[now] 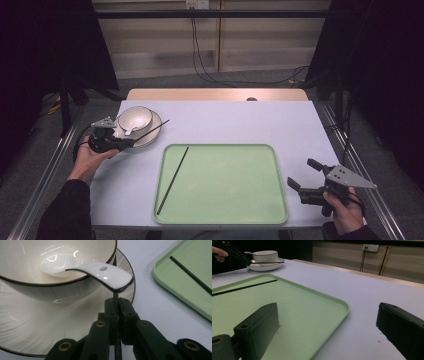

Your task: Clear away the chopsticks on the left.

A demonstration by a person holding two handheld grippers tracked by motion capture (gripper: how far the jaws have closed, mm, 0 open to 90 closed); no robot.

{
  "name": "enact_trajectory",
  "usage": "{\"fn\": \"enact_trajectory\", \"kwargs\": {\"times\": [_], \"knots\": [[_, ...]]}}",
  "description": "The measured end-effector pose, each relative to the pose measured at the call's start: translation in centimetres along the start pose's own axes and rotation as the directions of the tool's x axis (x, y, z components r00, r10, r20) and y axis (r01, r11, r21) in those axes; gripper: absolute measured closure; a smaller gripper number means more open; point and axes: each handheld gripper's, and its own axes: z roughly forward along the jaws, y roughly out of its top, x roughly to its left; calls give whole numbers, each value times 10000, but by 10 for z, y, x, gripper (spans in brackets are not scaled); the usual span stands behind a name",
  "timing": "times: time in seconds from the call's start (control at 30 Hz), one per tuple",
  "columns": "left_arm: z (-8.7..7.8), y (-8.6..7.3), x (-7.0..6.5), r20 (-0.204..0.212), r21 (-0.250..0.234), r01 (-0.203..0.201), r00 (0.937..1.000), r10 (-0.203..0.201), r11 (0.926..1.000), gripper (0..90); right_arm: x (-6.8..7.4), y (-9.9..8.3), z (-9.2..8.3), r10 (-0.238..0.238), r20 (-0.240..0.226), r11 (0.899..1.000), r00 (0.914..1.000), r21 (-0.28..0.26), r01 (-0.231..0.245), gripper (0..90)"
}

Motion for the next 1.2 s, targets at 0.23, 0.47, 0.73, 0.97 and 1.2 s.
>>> {"fn": "enact_trajectory", "kwargs": {"times": [0.23,0.47,0.73,0.97,1.2], "knots": [[-9,-1,-6,132,-239,274,9995,-271,9993,860,0,0,0,10,9,10000,10000,-14,-10,41],[-19,-1,-16,68,-640,556,9984,-552,9964,860,0,0,0,-5,10,10000,10000,-31,6,41],[-32,1,-33,114,-962,692,9976,-684,9930,860,0,1,0,42,18,10000,10000,-79,-42,42],[-41,2,-46,39,-1071,798,9968,-799,9910,860,0,1,1,73,26,9999,10000,-74,-73,42],[-55,0,-61,-548,-1515,1096,9914,-1190,9824,860,0,1,1,71,11,10000,10000,-65,-71,42]]}}
